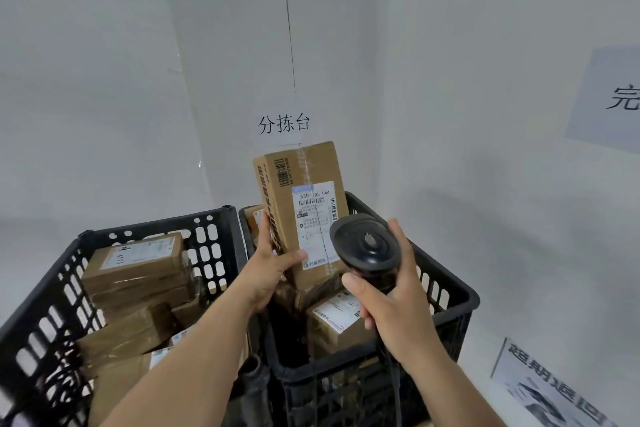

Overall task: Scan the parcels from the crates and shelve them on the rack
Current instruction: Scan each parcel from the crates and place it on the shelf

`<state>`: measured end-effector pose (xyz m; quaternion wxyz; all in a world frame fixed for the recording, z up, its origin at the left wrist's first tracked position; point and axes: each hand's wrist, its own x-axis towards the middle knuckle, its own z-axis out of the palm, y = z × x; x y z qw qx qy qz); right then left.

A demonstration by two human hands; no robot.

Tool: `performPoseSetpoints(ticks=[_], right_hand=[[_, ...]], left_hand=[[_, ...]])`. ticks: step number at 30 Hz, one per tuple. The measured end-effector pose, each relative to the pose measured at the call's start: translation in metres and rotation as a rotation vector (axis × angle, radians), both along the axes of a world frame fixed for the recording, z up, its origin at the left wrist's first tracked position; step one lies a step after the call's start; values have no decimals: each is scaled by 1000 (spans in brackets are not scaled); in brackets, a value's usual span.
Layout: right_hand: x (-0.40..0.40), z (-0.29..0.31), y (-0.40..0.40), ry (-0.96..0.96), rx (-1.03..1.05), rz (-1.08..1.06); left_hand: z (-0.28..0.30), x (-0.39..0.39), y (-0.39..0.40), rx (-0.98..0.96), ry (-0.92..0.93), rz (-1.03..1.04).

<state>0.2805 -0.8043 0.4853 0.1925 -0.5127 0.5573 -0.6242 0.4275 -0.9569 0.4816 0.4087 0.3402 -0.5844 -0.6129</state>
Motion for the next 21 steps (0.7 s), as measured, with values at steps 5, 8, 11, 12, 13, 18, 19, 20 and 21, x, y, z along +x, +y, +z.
performPoseSetpoints(ticks=[5,8,11,12,13,18,19,20,21], right_hand=[[3,-1,7,-71,9,55],[5,2,12,-111,-7,94],[8,5,16,-118,-19,107],[8,6,17,-119,-20,112],[9,7,18,-118,-17,119],[10,8,23,-98,-22,135],[10,8,24,-94,-26,135],[10,8,24,-91,-31,134],[11,8,24,-94,-35,131]], left_hand=[[-3,9,0,-10,-20,14],[-6,12,0,-19,-20,10],[-6,12,1,-41,-32,3],[-6,11,1,-53,-37,0],[-6,11,2,-61,-42,-3],[-4,11,4,-67,-47,-6],[-4,11,4,-67,-48,-5],[-3,11,5,-67,-49,-3],[-2,11,5,-66,-50,-3]])
